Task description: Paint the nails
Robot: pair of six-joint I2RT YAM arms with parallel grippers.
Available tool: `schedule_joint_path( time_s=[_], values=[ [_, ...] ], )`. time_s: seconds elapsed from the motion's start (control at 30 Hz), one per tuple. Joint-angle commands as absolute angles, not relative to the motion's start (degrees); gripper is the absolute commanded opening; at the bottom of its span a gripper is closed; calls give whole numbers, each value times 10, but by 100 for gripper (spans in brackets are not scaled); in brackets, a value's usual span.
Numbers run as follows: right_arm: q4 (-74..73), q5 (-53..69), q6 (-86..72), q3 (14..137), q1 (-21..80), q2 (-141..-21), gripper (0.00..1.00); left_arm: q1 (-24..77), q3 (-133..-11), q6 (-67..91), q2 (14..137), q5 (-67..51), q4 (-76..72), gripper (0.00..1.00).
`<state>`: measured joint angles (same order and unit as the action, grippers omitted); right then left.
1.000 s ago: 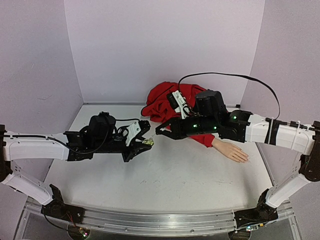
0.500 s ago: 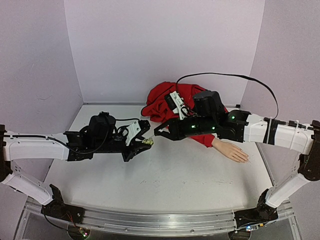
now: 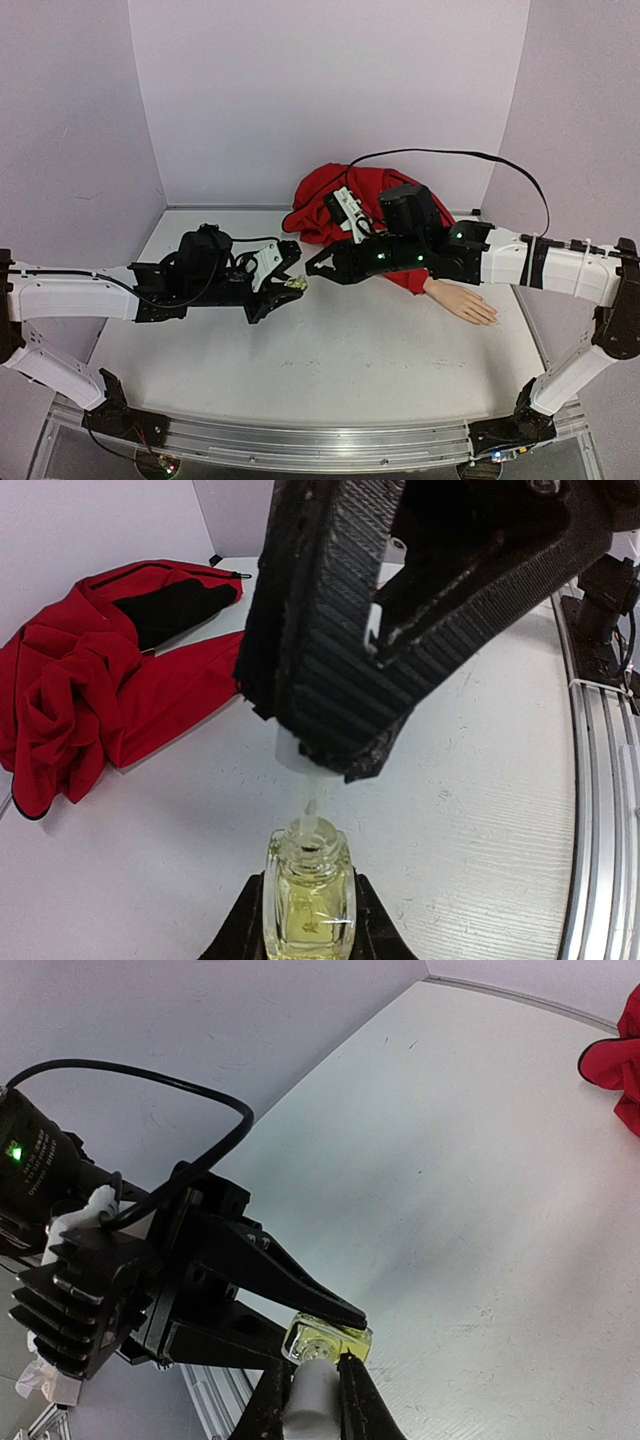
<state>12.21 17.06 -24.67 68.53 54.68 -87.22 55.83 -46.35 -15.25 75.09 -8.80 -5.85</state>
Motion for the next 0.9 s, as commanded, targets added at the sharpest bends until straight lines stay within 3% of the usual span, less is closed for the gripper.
schedule_joint_path(
  time_s=[0.0, 0.7, 0.87],
  values=[
    [124, 167, -236, 711, 550, -874, 0, 561, -475, -159, 747, -90, -92, 0],
    [90, 186, -221, 756, 560, -940, 0, 561, -490, -170, 737, -100, -92, 0],
    [63, 172, -234, 781, 563, -966, 4, 562, -497, -180, 735, -82, -92, 0]
  ],
)
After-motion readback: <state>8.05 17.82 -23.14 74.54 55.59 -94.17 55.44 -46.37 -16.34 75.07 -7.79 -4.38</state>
